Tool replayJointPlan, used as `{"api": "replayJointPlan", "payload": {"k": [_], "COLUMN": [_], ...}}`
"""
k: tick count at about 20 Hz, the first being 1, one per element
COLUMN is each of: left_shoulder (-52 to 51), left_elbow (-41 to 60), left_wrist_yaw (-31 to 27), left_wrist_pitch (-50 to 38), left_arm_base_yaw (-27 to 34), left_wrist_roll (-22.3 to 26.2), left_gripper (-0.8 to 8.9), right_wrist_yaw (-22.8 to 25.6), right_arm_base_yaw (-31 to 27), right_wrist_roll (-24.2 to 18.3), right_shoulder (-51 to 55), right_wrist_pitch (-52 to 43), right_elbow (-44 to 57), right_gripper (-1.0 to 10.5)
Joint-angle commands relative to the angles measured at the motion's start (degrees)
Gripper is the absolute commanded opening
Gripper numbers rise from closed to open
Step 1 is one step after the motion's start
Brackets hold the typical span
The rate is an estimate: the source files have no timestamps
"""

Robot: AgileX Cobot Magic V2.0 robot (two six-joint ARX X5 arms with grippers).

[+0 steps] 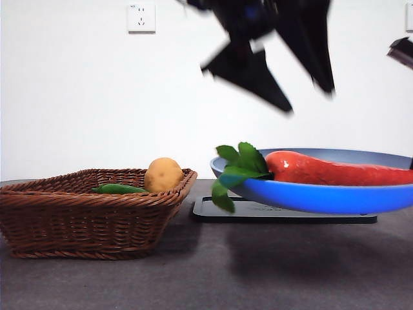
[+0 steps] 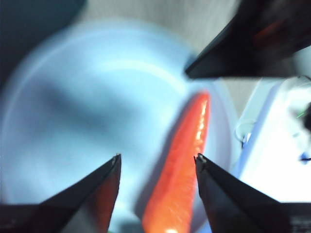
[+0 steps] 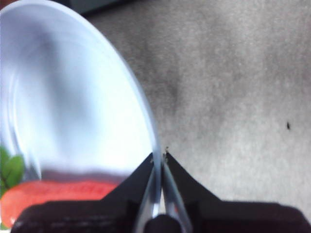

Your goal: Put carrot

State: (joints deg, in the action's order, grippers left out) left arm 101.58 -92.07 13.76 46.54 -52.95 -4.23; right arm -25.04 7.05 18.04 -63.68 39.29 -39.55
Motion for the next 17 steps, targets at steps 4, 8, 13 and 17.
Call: {"api": "replayJointPlan", "payload": {"k": [4, 8, 13, 17], "left_shoulder": [-4.24, -9.77, -13.64, -13.79], "left_elbow": [-7.63, -7.63, -7.63, -7.63], "left_wrist_yaw": [-0.24, -0.20, -0.07, -0.09], "left_wrist_pitch": [12.09, 18.58, 24.00, 23.98], "left_arm_base_yaw": [0.96, 1.01, 0.90, 0.90], "left_wrist_roll": [4.68, 5.86, 5.86, 5.84], "left_gripper": [2.72, 2.71, 2.71, 2.71], "right_wrist_yaw": [-0.04, 0.00, -0.17, -0.39], "right_arm_base_yaw": [-1.16, -3.48, -5.99, -7.13], "right_wrist_roll": [-2.08, -2.49, -1.36, 0.26], "right_shoulder": [-12.90, -25.59, -40.52, -47.93], "right_wrist_pitch": [-1.29, -2.67, -2.93, -2.86], "right_elbow": [-12.81, -24.65, -37.55, -41.44], "right_gripper": [0.1, 0.1, 0.1, 0.1]}}
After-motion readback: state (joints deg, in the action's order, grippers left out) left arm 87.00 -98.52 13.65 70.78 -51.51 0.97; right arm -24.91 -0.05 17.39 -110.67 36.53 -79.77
